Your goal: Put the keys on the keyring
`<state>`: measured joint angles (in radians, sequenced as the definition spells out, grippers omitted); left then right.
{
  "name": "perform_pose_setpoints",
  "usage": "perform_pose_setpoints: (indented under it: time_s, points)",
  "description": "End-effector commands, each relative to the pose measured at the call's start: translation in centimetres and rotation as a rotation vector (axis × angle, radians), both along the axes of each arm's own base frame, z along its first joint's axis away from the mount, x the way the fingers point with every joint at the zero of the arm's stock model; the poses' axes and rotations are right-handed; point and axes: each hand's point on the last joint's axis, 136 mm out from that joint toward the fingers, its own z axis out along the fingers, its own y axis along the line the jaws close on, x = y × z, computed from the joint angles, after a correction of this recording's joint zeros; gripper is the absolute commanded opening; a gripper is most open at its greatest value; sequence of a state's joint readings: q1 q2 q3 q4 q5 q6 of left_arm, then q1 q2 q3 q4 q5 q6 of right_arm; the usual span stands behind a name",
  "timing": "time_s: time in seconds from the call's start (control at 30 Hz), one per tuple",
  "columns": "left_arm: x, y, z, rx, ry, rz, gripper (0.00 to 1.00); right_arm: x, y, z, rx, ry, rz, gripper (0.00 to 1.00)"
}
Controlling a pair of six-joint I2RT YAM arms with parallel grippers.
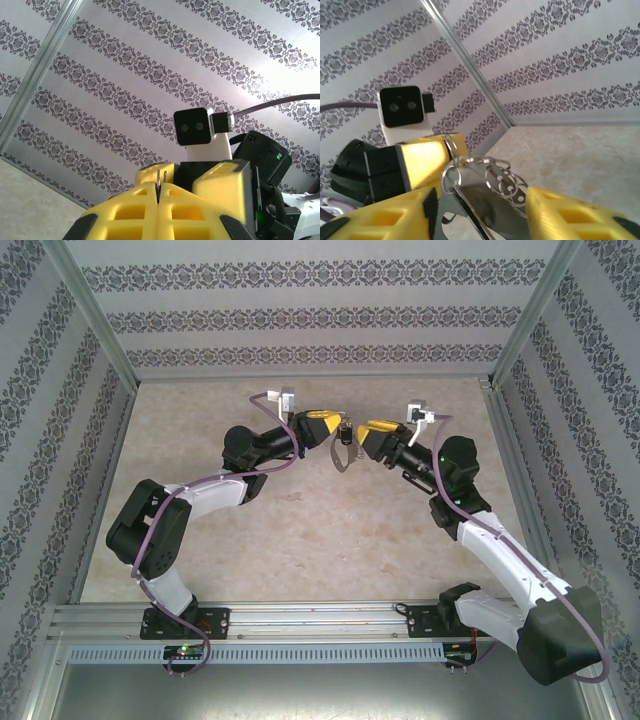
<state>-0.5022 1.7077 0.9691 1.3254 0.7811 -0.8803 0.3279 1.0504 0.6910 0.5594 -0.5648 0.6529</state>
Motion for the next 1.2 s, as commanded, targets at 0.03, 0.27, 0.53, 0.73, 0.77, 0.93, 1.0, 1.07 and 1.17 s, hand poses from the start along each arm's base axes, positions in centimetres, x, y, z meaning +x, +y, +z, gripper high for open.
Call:
perform_pose_setpoints:
  time_s: [0.03,0.27,0.53,0.73,0.77,0.93,1.0,1.07,1.17]
  points:
    - [-0.5,0.3,2.4,-0.067,-0.071,-0.004,0.0,-0.1,-0.2,2.0,0.039,-0.046,0.003,0.53]
    - [-0.4,0.3,2.4,-0.073,-0.055,-0.011,0.0,0.1,1.6,3.6,0.059,-0.079,0.069,0.49]
    - [-0.5,0.3,2.5,-0.077,-0.043,-0.023,0.0,-0.1,3.6,4.0,0.057,-0.098,0.133,0.43]
    - [-0.6,0.4,2.7,-0.08,-0.047,-0.023,0.0,0.2,4.2,3.6,0.056,-0.086,0.147,0.4]
    - [-0.6,0.4,2.8,-0.08,-0.046,-0.024,0.0,0.2,4.3,3.6,0.057,-0.085,0.151,0.39]
    - [-0.7,0.4,2.8,-0.079,-0.047,-0.024,0.0,0.2,4.4,3.3,0.055,-0.081,0.156,0.27]
    - [-0.6,0.4,2.7,-0.08,-0.046,-0.024,0.0,0.2,4.5,3.3,0.056,-0.081,0.158,0.24]
    - [-0.7,0.4,2.8,-0.08,-0.049,-0.025,0.0,0.2,4.5,3.1,0.054,-0.075,0.157,0.31]
    - [-0.7,0.4,2.8,-0.081,-0.048,-0.022,0.0,0.5,4.1,2.8,0.055,-0.066,0.134,0.42]
